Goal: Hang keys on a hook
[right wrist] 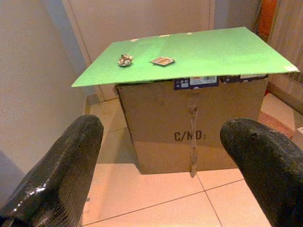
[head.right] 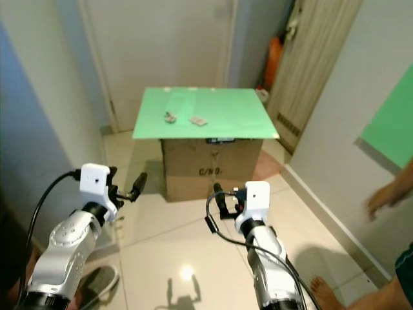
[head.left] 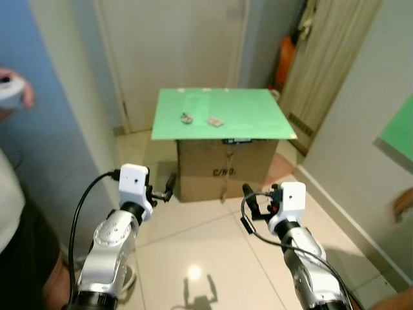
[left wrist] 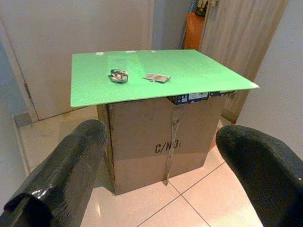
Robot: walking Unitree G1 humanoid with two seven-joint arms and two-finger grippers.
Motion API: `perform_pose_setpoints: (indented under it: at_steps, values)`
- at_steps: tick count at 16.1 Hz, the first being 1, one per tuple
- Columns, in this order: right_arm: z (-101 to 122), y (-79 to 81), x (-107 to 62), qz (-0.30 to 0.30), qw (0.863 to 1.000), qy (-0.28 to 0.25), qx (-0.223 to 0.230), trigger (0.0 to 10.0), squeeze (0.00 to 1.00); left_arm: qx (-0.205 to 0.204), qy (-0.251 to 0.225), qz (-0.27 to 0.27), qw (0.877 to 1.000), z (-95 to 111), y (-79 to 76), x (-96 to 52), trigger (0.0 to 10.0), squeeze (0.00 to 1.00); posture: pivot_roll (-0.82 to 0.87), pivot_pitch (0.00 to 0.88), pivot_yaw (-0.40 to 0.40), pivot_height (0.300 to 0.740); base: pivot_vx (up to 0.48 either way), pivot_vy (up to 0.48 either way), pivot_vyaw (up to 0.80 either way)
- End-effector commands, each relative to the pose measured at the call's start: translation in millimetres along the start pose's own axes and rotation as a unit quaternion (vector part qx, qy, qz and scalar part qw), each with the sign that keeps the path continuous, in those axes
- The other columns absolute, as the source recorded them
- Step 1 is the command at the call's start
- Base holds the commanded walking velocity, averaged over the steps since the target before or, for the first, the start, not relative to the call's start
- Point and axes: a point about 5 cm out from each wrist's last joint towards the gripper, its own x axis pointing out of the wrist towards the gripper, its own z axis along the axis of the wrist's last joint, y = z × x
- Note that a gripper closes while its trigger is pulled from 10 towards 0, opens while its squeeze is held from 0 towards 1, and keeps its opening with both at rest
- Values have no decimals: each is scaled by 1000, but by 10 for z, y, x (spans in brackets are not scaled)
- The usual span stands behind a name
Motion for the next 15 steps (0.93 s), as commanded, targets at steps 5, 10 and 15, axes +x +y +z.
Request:
perform_pose_setpoints:
  at_steps: [5,10,15]
  values:
    - [-23,22,-5,16,1000,0,-27,10000,0,21,-5,-14,1000,63,-67,48,10000,0,5,0,8,740,478,0,0]
    - [-15,-57,-60,-11,1000,-15,1,10000,0,23,-1,-1,1000,59,-45,79,10000,0,-3,0,16,740,480,0,0]
    - [-24,-42,-71,-1,1000,-11,-11,10000,0,24,-4,2,1000,61,-63,102,10000,0,-15,0,15,740,480,0,0]
